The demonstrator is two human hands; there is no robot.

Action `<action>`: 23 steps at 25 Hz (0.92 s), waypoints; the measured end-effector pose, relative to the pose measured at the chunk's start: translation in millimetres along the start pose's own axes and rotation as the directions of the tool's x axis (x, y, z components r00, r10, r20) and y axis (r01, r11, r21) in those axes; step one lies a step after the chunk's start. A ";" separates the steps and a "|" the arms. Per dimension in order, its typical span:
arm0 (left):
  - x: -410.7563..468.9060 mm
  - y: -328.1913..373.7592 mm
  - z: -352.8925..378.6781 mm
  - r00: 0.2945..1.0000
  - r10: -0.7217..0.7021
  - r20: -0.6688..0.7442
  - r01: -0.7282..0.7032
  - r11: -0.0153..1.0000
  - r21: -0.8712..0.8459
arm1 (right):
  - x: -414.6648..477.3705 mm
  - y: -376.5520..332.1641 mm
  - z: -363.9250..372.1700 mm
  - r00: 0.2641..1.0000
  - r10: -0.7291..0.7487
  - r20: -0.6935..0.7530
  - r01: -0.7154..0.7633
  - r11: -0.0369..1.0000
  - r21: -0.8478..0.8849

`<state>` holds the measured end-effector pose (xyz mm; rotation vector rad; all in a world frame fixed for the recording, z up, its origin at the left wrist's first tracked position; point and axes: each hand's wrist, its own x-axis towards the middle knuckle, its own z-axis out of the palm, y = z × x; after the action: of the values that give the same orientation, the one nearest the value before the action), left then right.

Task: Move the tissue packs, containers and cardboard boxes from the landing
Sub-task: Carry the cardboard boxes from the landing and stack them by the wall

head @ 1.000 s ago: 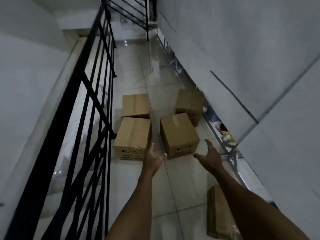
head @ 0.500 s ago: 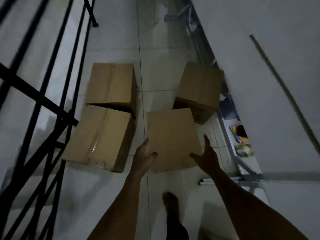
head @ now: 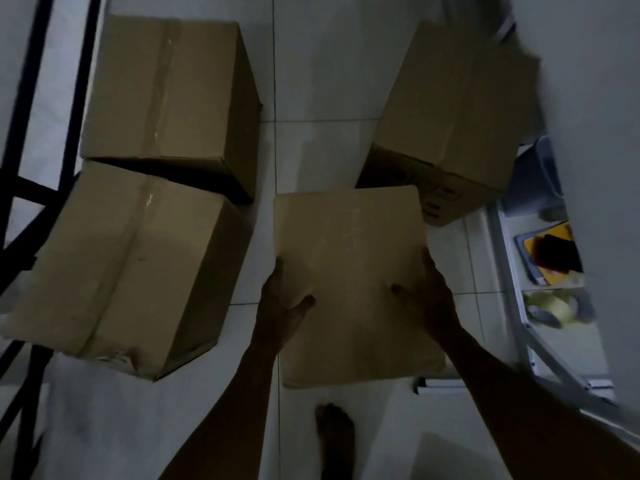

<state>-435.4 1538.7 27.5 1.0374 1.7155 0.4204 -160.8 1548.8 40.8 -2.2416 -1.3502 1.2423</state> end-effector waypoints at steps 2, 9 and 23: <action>8.9 -2.4 5.7 0.999 0.017 0.032 -0.018 0.999 0.034 | 10.6 7.0 -0.8 0.999 0.001 0.040 0.000 1.000 -0.028; 10.9 -2.6 12.8 0.999 0.036 -0.023 -0.032 0.989 0.145 | 16.7 17.4 -7.3 0.992 0.029 0.121 -0.031 0.999 0.010; -56.3 44.7 -32.9 0.996 0.089 -0.025 -0.084 0.982 0.168 | -68.0 -21.3 -39.9 0.999 0.030 0.042 -0.034 0.996 0.077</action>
<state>-440.5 1525.4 105.3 1.2355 1.7626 0.3546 -157.4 1513.2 114.2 -2.2048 -1.2624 1.3344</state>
